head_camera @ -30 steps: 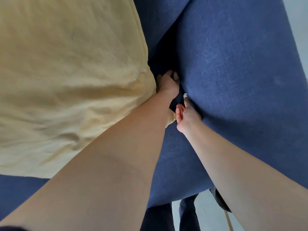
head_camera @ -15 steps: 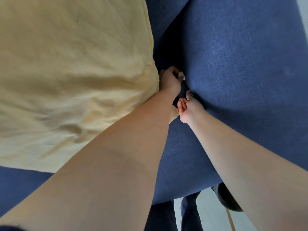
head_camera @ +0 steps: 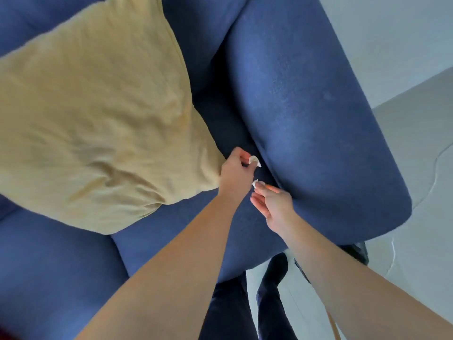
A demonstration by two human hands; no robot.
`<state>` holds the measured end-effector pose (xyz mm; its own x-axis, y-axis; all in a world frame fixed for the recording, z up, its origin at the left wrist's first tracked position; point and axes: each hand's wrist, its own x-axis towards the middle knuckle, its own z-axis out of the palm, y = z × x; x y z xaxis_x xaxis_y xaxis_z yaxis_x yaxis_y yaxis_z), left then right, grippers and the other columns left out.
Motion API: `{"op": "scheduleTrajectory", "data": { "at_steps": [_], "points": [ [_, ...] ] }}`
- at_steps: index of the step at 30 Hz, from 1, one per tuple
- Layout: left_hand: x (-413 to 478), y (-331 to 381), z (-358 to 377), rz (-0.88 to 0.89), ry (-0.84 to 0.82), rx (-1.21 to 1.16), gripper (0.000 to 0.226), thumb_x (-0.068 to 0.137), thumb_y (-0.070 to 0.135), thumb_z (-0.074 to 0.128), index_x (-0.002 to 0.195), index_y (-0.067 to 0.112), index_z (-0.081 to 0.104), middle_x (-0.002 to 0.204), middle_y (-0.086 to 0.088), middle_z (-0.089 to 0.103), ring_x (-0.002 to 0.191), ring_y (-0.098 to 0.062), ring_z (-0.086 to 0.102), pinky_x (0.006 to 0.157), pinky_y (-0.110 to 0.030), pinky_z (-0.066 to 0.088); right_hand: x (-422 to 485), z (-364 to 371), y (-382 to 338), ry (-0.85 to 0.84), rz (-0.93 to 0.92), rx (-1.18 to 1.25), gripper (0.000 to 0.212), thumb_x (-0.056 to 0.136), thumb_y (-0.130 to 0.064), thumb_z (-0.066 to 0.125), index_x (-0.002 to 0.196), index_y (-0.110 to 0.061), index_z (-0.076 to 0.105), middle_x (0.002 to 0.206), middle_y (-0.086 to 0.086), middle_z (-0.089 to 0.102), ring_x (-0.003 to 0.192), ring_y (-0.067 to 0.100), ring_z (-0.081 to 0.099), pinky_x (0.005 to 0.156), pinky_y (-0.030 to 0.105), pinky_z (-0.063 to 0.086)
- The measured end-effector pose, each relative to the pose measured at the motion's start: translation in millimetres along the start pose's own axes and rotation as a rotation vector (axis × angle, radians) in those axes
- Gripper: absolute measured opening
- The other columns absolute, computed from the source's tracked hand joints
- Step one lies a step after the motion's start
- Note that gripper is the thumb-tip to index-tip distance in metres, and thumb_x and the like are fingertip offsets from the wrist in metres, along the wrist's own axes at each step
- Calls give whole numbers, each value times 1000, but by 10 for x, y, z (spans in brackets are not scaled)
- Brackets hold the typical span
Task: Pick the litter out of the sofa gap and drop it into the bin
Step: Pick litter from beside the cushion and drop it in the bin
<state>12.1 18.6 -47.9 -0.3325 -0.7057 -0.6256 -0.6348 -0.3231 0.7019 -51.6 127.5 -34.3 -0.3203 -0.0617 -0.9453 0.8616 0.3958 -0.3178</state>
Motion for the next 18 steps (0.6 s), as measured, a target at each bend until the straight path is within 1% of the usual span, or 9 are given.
{"op": "scheduleTrajectory", "data": {
  "at_steps": [2,4,6,8,10,12,14,16,18],
  "points": [
    [-349,-125,84,-35,-6,-24,9,99,30,68,96,25,61,91,9,76,87,-16,73,75,-26,56,-120,-315,123,6,14,-37,22,88,-13,88,107,-5,79,109,7,80,87,17,76,65,21,64],
    [-683,-241,158,-92,-8,-16,8,99,33,67,95,32,60,89,10,75,86,-13,72,64,-18,50,-225,-632,241,26,11,-79,17,89,-11,87,103,-6,79,111,7,80,86,17,75,63,20,63],
    [-1002,-339,248,-137,-19,16,7,98,38,65,94,40,59,86,10,75,78,-6,71,52,-13,45,-331,-961,358,39,-7,-114,10,89,-9,85,97,-8,79,108,8,79,81,17,73,62,19,63],
    [-1293,-417,367,-148,-37,44,8,97,39,65,89,40,61,80,13,75,67,-3,67,44,-10,44,-435,-1300,462,66,-34,-134,8,90,-7,83,96,-8,78,98,9,76,74,17,69,61,19,63],
    [-1555,-471,529,-152,-77,79,9,95,37,67,87,36,65,78,14,76,67,-11,68,44,-10,45,-512,-1670,554,116,-63,-134,16,90,-6,83,104,-5,76,92,11,72,71,18,67,62,21,61],
    [-1799,-496,729,-170,-130,107,9,96,35,70,88,31,67,82,10,78,72,-18,71,44,-12,46,-574,-2052,625,160,-78,-130,19,90,-3,80,108,0,75,88,13,69,71,21,64,65,25,57],
    [-2038,-516,959,-183,-182,134,9,96,34,71,91,28,67,90,6,78,76,-20,73,50,-17,49,-608,-2445,700,224,-70,-189,15,91,-1,77,105,2,76,81,13,65,66,21,59,61,24,53],
    [-2270,-560,1206,-192,-239,157,10,95,32,73,94,23,68,96,1,78,81,-20,72,54,-21,47,-624,-2828,772,292,-62,-254,12,91,-1,75,101,4,78,71,10,62,60,19,55,57,23,47],
    [-2492,-591,1467,-197,-287,177,12,93,28,77,94,23,66,100,-4,78,88,-26,75,58,-25,50,-637,-3193,814,351,-68,-248,13,90,-3,77,102,1,80,68,8,64,60,19,58,60,24,51]
  ]
}}
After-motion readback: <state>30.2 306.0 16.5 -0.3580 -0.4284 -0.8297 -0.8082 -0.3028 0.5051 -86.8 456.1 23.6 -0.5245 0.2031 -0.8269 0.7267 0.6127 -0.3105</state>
